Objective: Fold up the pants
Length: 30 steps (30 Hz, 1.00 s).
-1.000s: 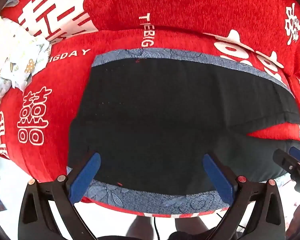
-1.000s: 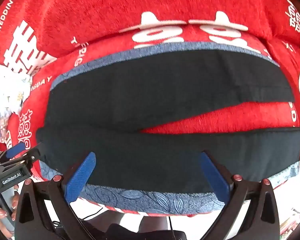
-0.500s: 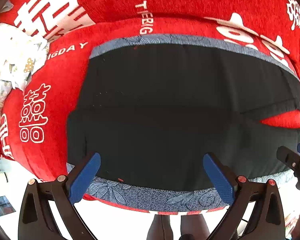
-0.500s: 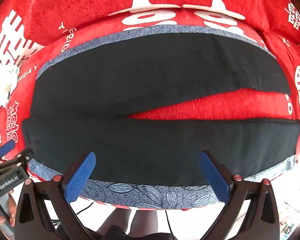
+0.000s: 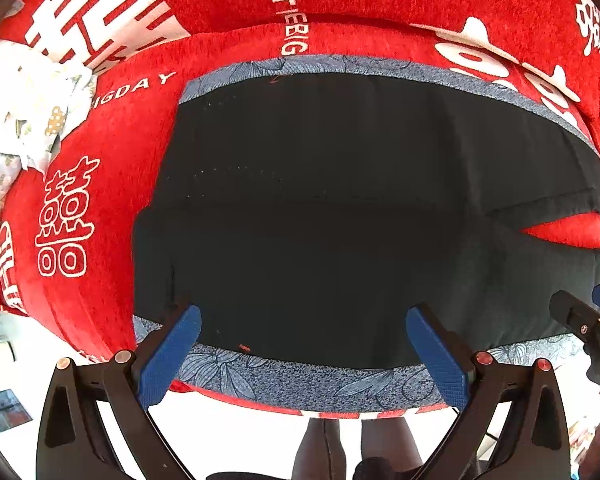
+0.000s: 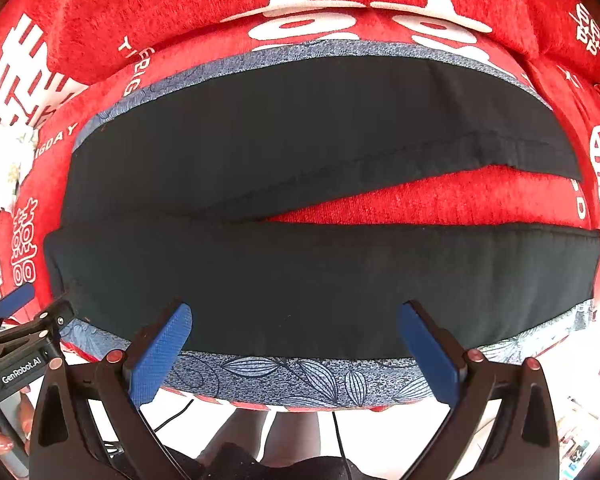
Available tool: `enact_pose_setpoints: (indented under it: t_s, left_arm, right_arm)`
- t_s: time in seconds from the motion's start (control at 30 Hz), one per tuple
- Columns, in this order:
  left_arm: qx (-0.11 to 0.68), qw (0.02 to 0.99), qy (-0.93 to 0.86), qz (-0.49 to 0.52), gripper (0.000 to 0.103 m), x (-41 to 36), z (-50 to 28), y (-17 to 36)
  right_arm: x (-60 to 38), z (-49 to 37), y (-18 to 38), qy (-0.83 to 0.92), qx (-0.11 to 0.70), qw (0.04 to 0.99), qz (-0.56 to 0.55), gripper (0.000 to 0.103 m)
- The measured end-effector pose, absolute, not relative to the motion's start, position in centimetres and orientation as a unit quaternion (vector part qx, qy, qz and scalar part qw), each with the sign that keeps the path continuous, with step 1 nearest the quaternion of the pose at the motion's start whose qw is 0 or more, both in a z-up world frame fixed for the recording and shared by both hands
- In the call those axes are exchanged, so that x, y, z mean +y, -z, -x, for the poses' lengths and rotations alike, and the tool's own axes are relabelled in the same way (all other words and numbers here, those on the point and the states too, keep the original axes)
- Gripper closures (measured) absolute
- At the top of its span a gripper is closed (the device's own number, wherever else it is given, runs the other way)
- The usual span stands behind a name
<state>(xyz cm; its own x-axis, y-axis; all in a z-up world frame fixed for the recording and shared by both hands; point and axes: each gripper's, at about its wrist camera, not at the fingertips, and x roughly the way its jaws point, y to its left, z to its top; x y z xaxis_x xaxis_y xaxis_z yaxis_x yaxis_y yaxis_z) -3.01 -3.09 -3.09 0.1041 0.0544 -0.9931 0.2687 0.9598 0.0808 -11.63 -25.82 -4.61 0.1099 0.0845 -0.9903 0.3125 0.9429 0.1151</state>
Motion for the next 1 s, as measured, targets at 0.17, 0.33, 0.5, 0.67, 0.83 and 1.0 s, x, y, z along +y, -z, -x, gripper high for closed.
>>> enact_pose_setpoints:
  t_s: [0.17, 0.33, 0.5, 0.67, 0.83, 1.0]
  left_arm:
    - [0.668, 0.730, 0.073, -0.126, 0.000, -2.70, 3.21, 3.18]
    - [0.669, 0.728, 0.074, -0.127, 0.000, -2.57, 3.22, 3.16]
    - [0.669, 0.728, 0.077, -0.130, 0.000, -2.57, 3.36, 3.10]
    - [0.671, 0.725, 0.078, -0.131, 0.000, -2.42, 3.40, 3.13]
    - [0.672, 0.724, 0.078, -0.132, 0.000, -2.31, 3.52, 3.21]
    - [0.672, 0.725, 0.078, -0.132, 0.000, -2.28, 3.53, 3.22]
  right_arm:
    - [-25.51, 11.71, 4.64, 0.079, 0.663, 0.729, -0.148, 0.000]
    - [-25.48, 11.84, 4.52, 0.079, 0.662, 0.730, -0.148, 0.000]
    - [-25.38, 11.86, 4.44, 0.081, 0.662, 0.730, -0.148, 0.000]
    - [-25.30, 11.97, 4.39, 0.081, 0.663, 0.729, -0.148, 0.000]
    - [-25.25, 12.02, 4.39, 0.081, 0.662, 0.730, -0.148, 0.000]
    - [-25.15, 12.16, 4.42, 0.081, 0.663, 0.729, -0.148, 0.000]
